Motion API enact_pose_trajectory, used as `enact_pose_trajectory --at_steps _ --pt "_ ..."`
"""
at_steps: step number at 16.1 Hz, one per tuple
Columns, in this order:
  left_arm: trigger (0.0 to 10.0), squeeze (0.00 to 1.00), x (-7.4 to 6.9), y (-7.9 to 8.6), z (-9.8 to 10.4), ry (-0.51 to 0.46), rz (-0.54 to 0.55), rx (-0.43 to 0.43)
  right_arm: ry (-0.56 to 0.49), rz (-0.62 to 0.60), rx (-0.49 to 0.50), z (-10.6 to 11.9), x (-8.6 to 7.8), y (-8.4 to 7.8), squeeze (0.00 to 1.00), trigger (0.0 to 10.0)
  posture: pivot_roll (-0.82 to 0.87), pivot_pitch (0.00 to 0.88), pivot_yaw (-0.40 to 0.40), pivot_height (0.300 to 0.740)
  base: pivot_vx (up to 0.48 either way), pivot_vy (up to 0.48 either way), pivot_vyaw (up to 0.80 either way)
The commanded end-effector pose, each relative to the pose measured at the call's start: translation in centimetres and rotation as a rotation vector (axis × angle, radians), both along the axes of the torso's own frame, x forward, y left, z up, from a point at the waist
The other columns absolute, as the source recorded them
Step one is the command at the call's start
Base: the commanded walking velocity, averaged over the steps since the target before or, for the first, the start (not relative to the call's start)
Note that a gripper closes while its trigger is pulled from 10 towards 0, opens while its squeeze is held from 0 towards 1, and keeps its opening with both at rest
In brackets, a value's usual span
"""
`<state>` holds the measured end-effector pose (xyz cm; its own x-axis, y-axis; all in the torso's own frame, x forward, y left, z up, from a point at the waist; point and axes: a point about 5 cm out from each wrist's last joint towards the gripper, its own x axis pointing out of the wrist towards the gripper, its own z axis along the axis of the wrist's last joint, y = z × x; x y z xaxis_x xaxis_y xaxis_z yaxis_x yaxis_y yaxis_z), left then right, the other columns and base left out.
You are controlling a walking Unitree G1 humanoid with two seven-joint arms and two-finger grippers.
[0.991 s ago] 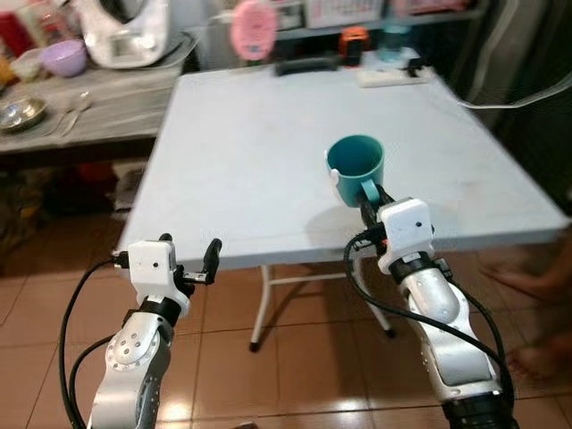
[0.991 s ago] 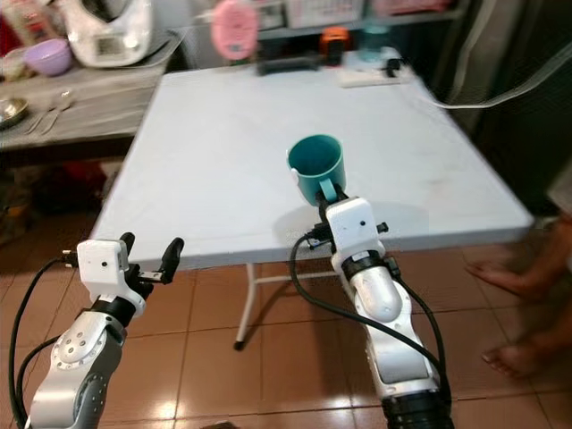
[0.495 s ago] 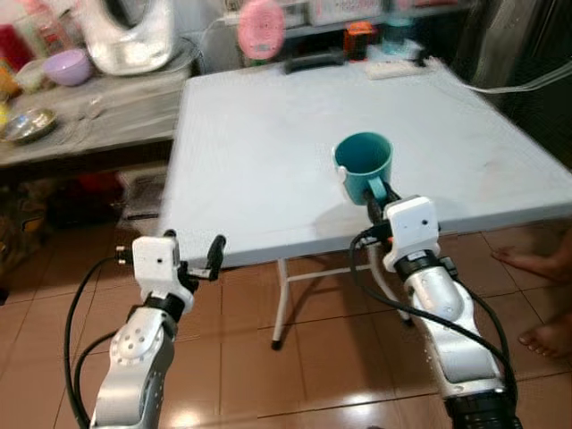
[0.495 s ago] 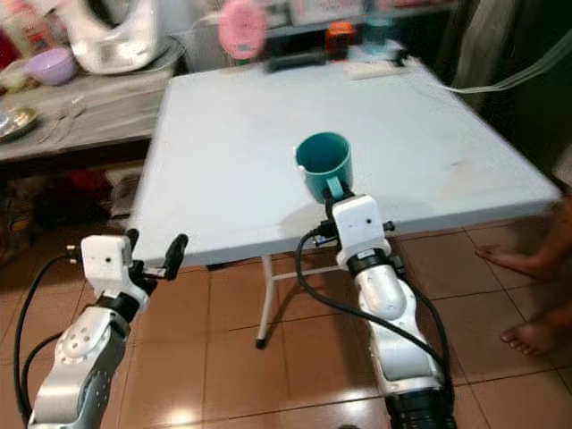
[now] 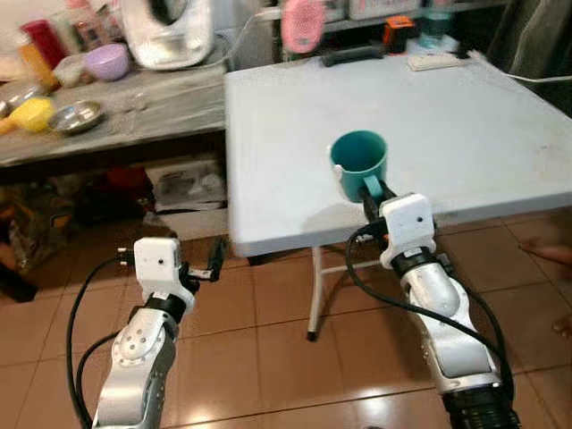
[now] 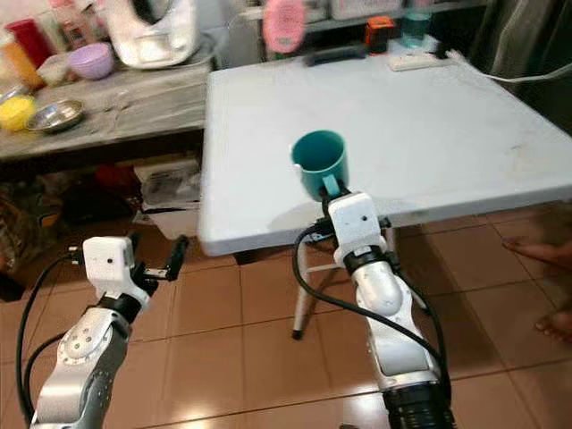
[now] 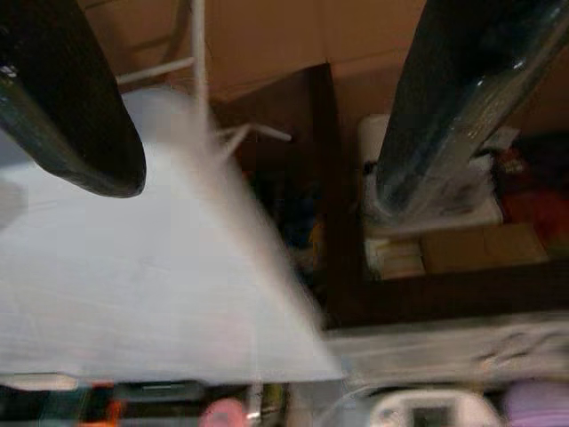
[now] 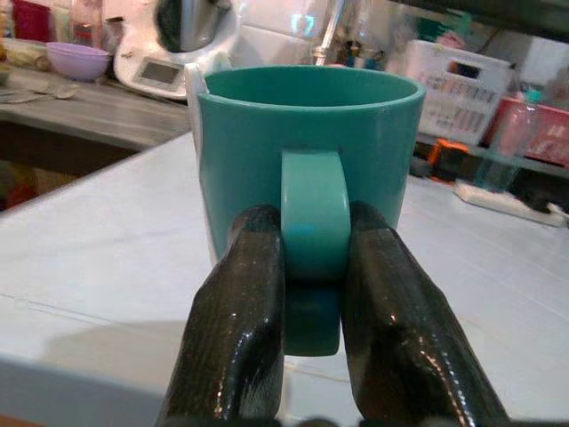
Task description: Setting the table
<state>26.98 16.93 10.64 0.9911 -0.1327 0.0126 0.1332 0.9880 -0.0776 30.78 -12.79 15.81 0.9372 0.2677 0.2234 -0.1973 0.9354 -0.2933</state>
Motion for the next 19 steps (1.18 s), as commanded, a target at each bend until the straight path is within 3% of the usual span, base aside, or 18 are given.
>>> enact_pose_trajectory --at_steps 1,19 --pt "10.0 0.00 -0.14 0.95 -0.15 0.010 0.027 0.022 -0.039 0.046 0.004 0.81 -0.03 1.21 0.00 10.0 -0.12 0.088 0.111 0.740 0.000 0.480 0.00" --pt "10.0 0.00 0.30 0.71 0.03 0.001 0.042 0.019 -0.050 0.040 -0.007 0.83 -0.04 1.13 0.00 10.0 -0.13 0.089 0.116 0.740 0.000 0.480 0.00"
